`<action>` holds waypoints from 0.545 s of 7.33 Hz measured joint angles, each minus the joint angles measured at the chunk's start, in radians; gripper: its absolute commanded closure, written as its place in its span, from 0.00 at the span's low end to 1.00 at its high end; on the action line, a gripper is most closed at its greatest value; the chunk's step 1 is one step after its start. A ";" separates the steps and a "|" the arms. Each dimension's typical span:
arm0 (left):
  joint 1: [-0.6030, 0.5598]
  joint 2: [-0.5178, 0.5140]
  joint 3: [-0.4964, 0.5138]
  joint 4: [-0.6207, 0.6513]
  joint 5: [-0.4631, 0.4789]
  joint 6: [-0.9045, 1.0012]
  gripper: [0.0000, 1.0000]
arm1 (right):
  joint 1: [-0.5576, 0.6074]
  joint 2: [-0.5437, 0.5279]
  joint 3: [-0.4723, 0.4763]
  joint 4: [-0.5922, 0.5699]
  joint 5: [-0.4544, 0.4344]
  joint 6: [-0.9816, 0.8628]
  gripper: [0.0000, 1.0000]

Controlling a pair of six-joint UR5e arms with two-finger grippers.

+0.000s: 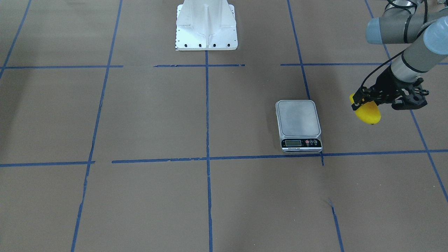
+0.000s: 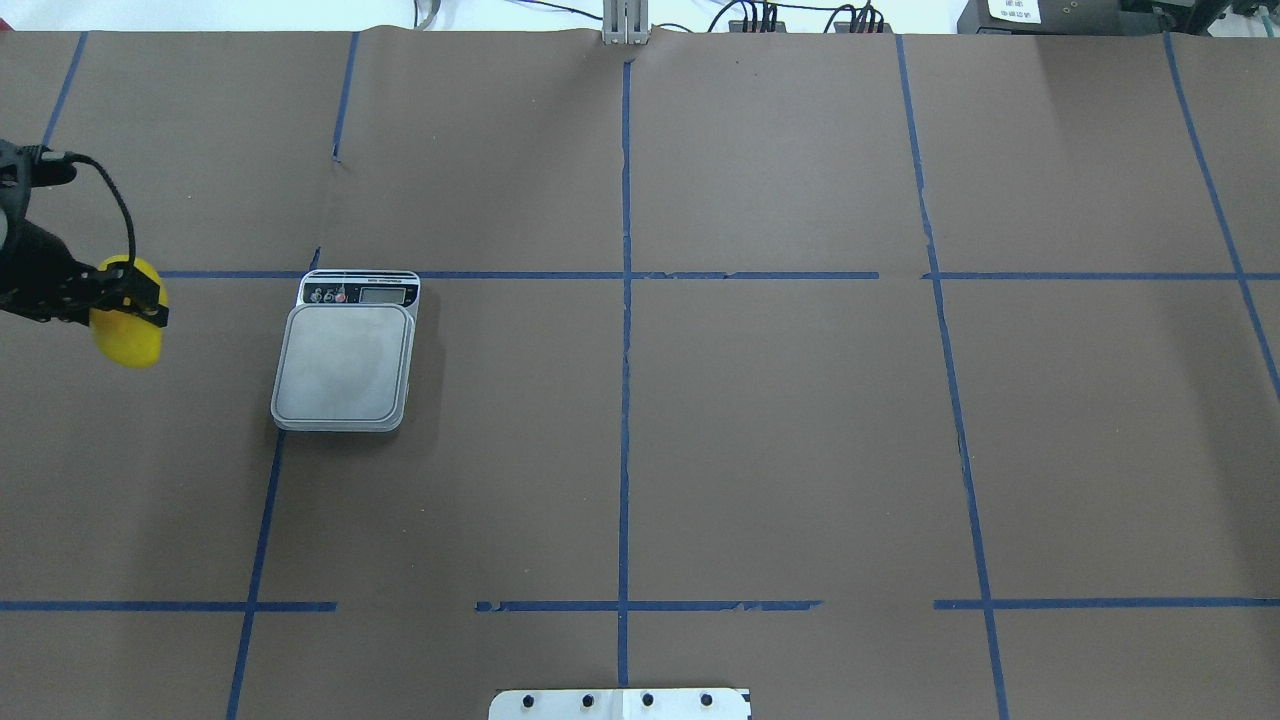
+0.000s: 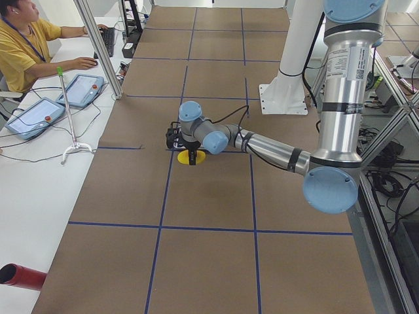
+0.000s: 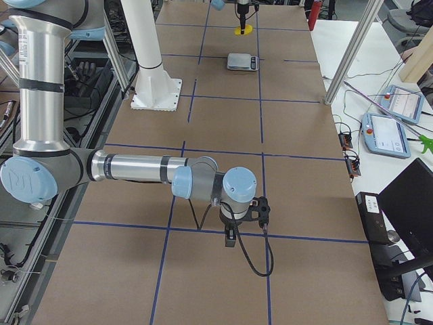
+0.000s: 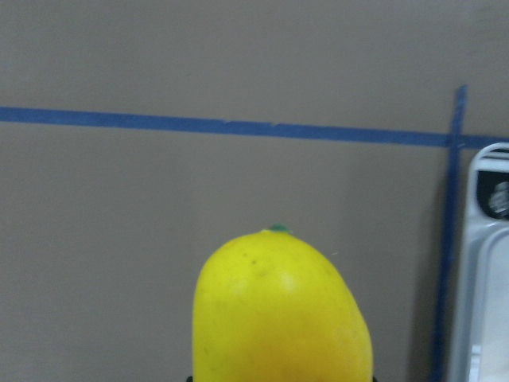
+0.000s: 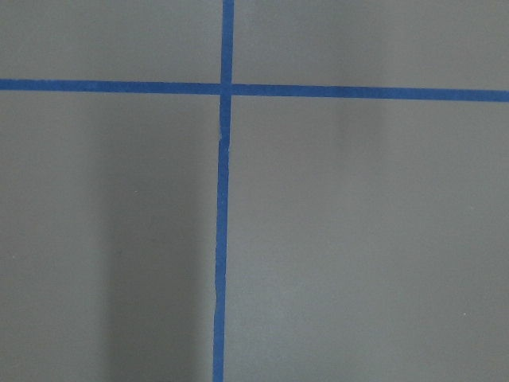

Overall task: Weigh mango
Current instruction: 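Carry the mango with the left gripper over the scale's weighing tray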

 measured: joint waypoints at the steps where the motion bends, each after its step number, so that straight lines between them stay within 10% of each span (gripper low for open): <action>1: 0.061 -0.088 0.001 0.069 0.005 -0.072 1.00 | 0.000 0.000 0.000 0.000 0.000 0.000 0.00; 4: 0.232 -0.210 0.066 0.124 0.054 -0.216 1.00 | 0.000 0.000 0.000 0.000 0.000 0.000 0.00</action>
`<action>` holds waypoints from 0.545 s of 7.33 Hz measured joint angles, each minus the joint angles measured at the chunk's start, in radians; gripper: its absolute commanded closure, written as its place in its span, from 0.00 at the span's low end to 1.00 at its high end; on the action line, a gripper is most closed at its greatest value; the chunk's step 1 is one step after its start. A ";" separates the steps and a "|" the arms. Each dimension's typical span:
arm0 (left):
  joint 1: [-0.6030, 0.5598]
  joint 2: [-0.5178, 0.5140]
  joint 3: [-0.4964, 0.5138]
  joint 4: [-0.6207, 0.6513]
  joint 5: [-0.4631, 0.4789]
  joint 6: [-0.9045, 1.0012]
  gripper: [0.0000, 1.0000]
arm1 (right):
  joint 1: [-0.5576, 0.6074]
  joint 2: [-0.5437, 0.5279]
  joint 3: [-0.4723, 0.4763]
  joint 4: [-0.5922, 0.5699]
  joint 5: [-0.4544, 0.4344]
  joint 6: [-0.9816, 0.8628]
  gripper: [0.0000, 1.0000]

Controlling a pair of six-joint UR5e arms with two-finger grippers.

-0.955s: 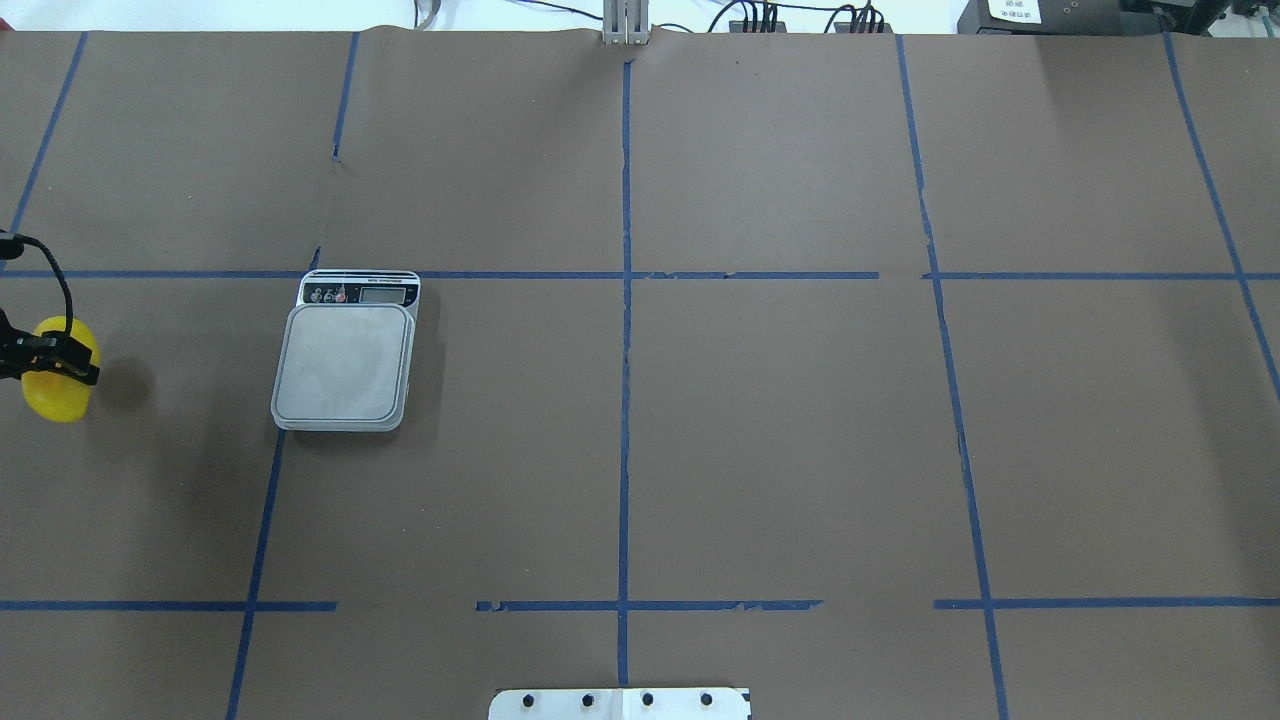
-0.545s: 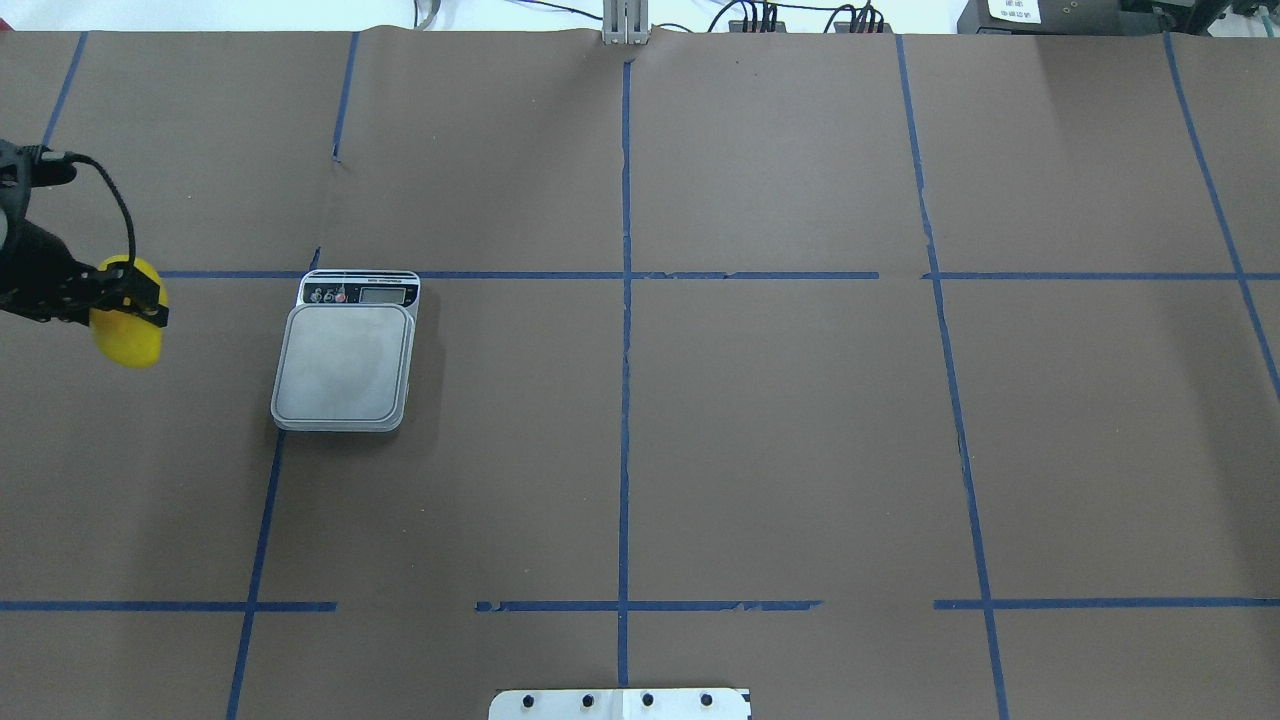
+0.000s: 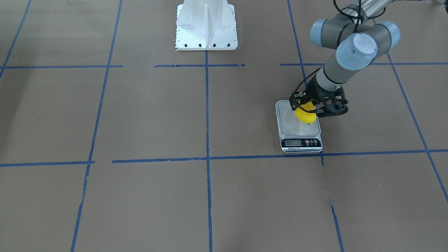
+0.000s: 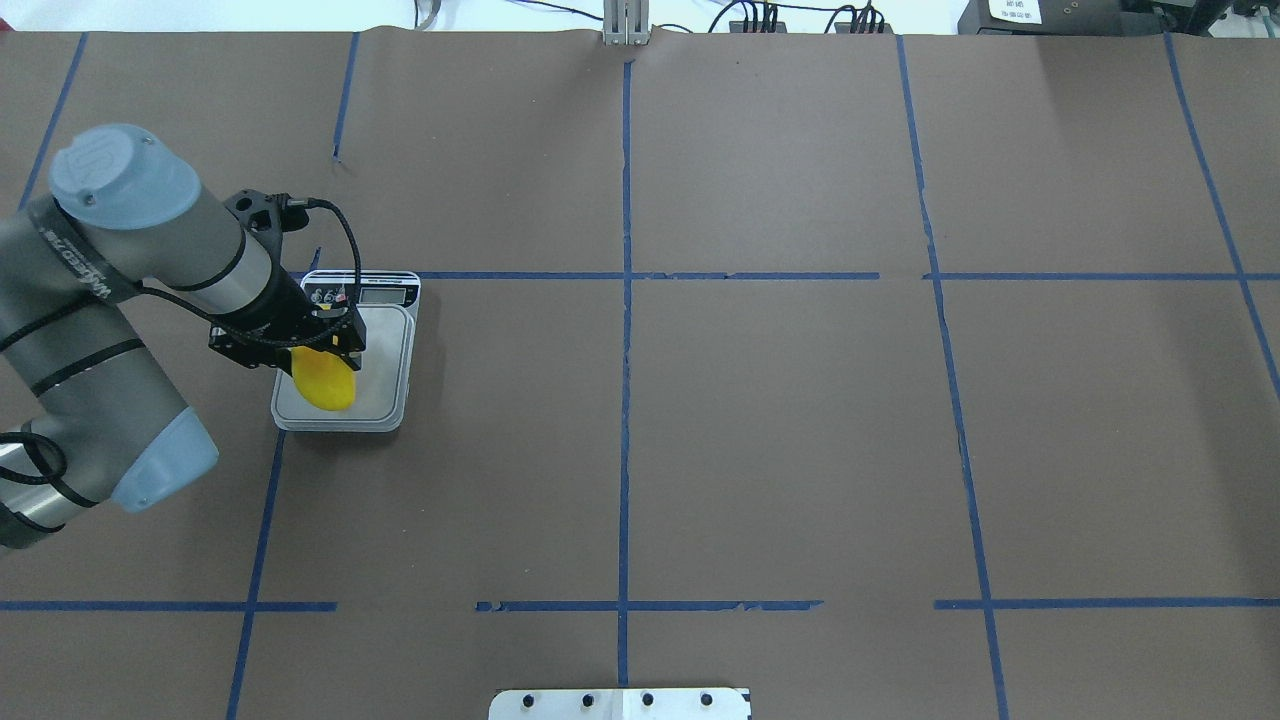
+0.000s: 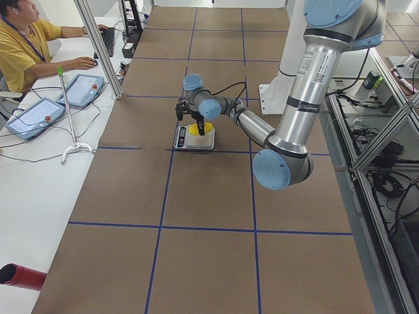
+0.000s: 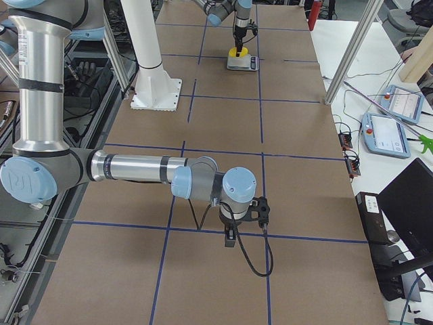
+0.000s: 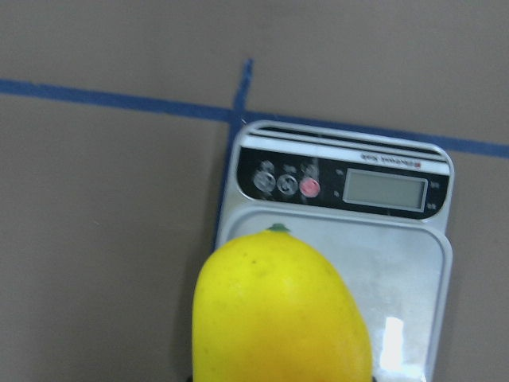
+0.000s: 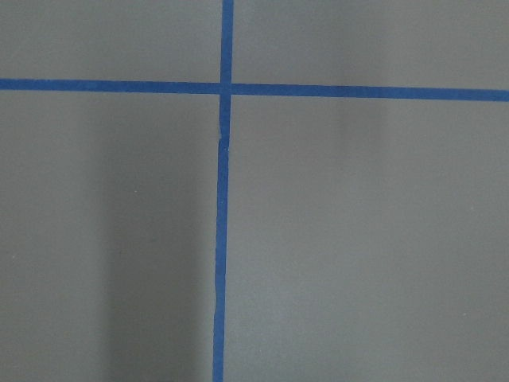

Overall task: Weigh mango
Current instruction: 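Carry the mango with the left gripper over the scale's weighing tray, then lower the mango onto the tray and open the left gripper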

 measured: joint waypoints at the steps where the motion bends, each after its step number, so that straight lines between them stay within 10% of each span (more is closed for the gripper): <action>1: 0.020 -0.005 0.012 0.000 0.010 -0.006 1.00 | 0.000 0.000 0.000 0.000 0.000 0.000 0.00; 2: 0.029 -0.009 0.020 0.000 0.014 -0.005 0.84 | 0.000 0.000 0.000 0.000 0.000 0.000 0.00; 3: 0.031 -0.010 0.023 0.000 0.016 -0.003 0.01 | 0.000 0.000 0.000 0.000 0.000 0.000 0.00; 4: 0.029 -0.011 0.024 0.000 0.025 -0.002 0.00 | 0.000 0.000 0.000 0.000 0.000 0.000 0.00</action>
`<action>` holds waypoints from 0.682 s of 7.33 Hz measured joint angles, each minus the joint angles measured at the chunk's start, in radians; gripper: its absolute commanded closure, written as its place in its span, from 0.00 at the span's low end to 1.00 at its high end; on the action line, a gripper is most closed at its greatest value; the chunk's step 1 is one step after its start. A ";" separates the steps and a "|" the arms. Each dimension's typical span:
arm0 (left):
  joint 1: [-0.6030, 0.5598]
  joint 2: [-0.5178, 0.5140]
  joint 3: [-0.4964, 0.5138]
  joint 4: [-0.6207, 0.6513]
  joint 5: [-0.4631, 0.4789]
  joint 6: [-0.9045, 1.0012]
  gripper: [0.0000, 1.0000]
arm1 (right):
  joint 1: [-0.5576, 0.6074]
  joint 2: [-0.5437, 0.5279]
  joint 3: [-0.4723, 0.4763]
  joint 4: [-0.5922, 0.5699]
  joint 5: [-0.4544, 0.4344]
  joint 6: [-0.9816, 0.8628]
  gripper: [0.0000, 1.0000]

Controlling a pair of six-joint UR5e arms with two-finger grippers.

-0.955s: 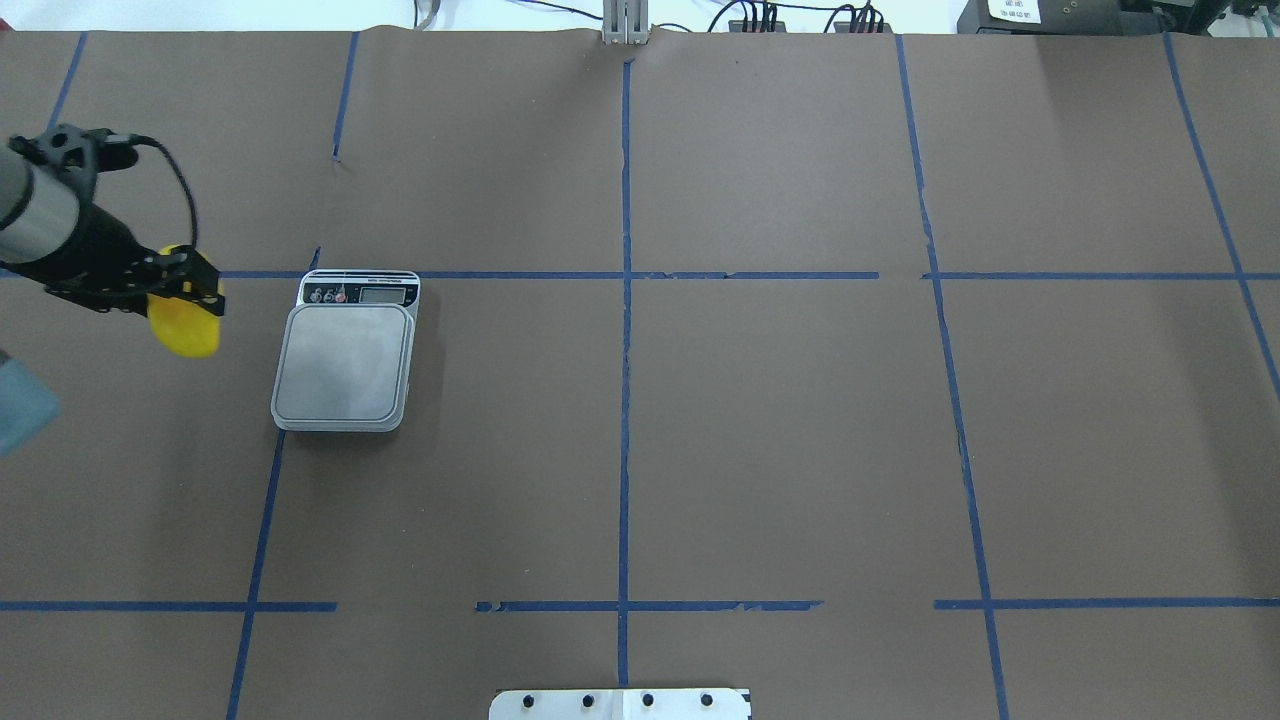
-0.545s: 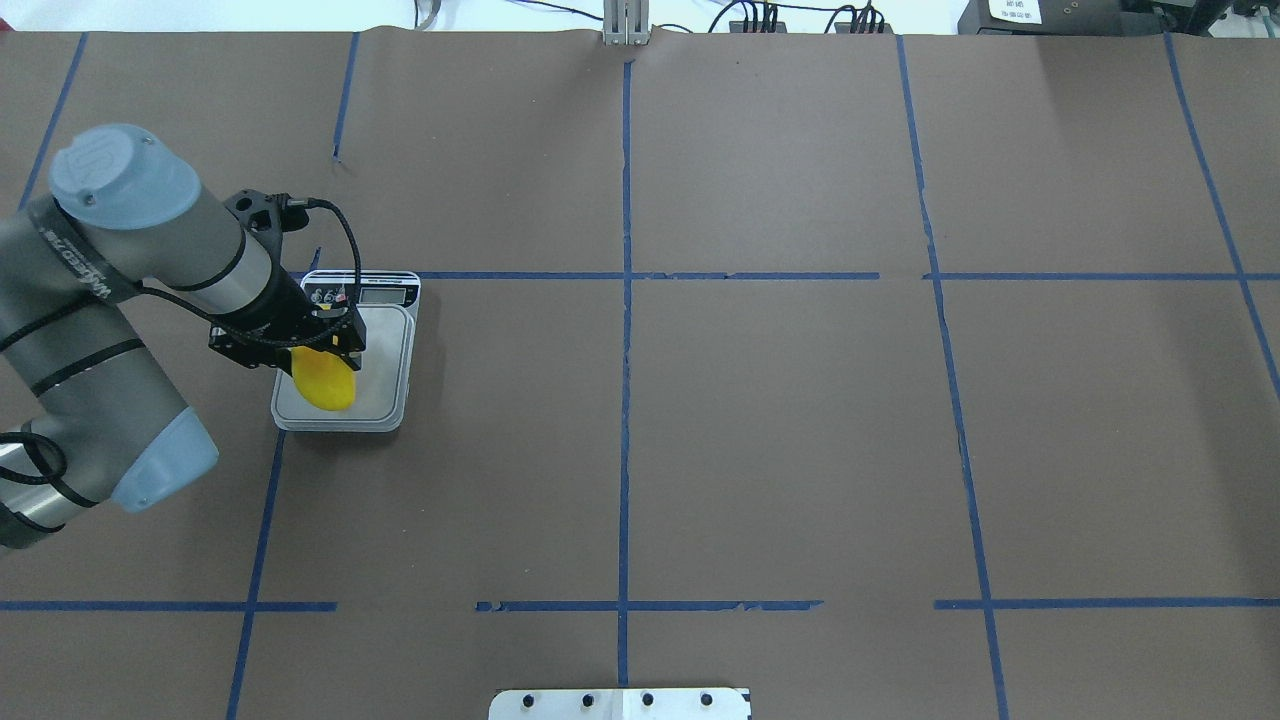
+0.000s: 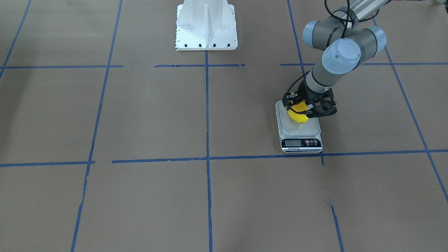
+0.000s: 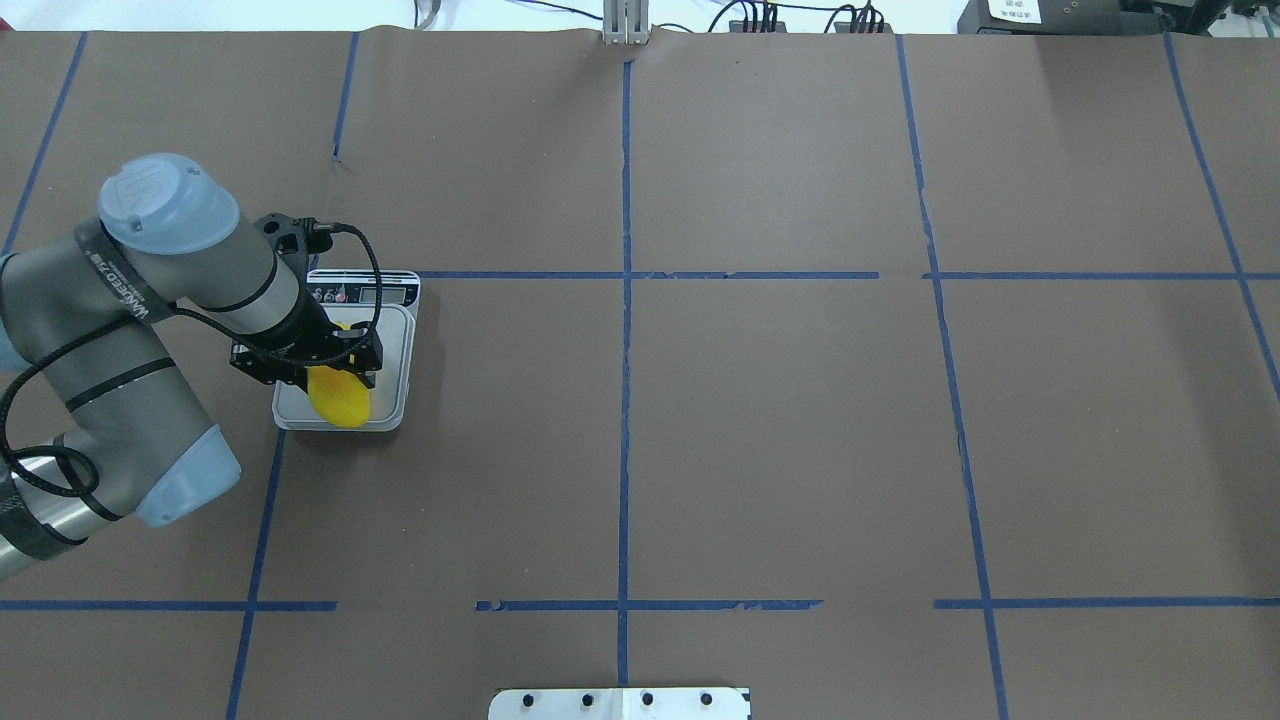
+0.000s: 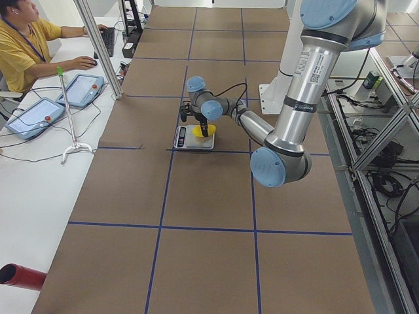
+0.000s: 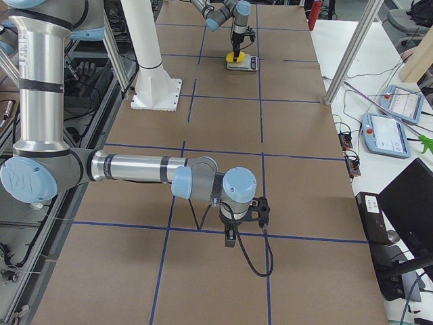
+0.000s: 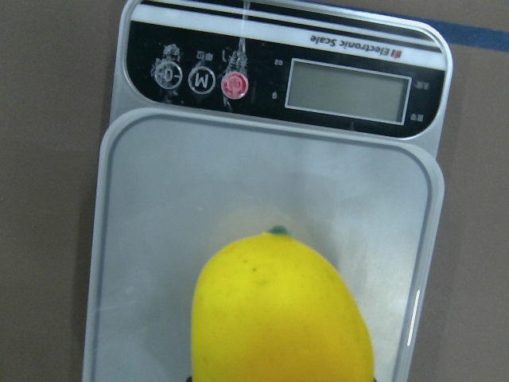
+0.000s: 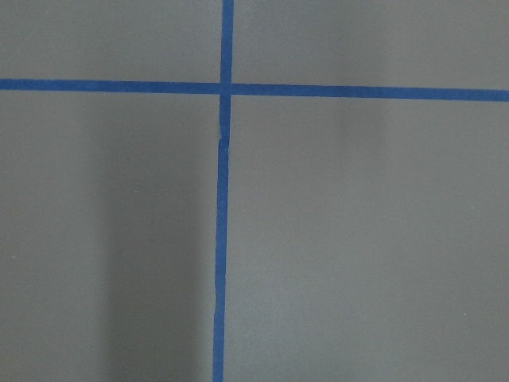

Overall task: Weigh mango
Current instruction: 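Lower the mango onto the tray and open the left gripper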

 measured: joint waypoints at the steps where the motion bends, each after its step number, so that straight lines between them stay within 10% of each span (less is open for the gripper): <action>1: -0.004 0.000 -0.002 0.001 0.016 0.000 0.00 | 0.000 0.000 0.000 0.000 0.000 0.000 0.00; 5: -0.103 0.002 -0.054 0.004 0.030 0.031 0.00 | 0.000 0.000 0.000 0.000 0.000 0.000 0.00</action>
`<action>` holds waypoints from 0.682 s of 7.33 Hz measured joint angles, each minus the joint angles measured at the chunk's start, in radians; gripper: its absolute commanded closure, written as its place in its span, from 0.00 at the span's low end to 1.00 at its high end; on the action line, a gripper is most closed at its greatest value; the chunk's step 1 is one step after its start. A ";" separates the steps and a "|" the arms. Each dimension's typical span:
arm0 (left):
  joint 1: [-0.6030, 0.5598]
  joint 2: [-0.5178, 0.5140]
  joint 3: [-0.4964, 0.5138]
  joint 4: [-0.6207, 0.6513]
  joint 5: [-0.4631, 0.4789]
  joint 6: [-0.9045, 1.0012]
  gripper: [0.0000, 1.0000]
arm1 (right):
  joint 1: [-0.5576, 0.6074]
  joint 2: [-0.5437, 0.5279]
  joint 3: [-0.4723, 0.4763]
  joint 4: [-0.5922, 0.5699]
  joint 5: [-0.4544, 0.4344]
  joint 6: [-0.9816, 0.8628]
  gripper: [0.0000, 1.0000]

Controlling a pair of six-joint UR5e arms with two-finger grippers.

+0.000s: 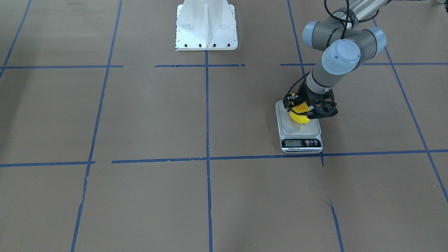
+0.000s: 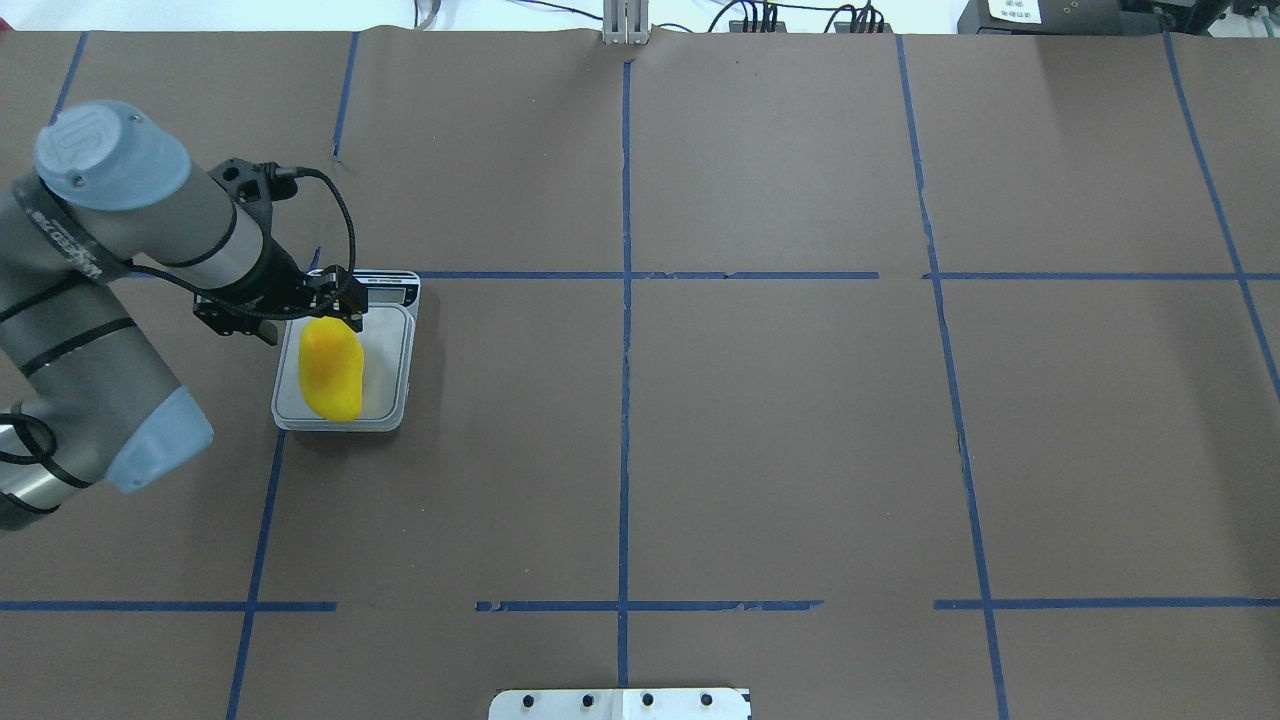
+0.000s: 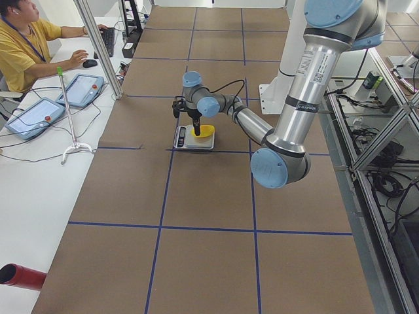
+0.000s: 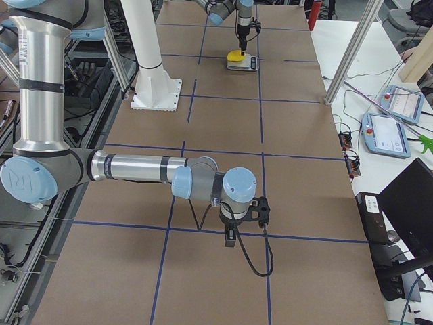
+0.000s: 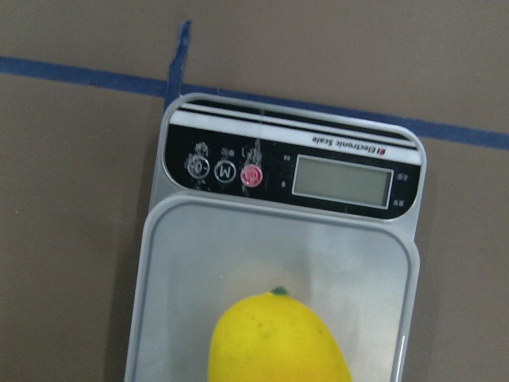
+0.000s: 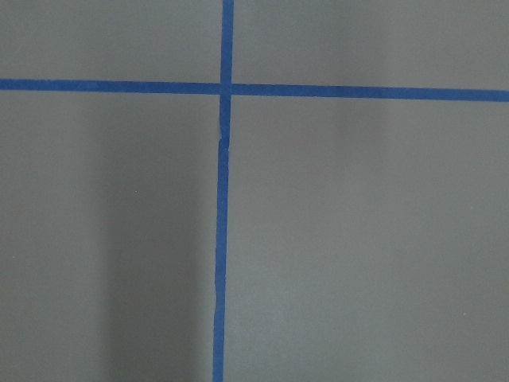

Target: Weigh mango

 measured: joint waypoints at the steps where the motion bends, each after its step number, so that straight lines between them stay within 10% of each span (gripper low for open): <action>1: -0.068 0.009 -0.026 0.007 -0.006 0.073 0.00 | 0.000 0.000 0.000 0.000 0.000 0.000 0.00; 5: -0.443 0.190 -0.003 0.031 -0.146 0.705 0.00 | 0.000 0.000 0.000 0.000 0.000 0.000 0.00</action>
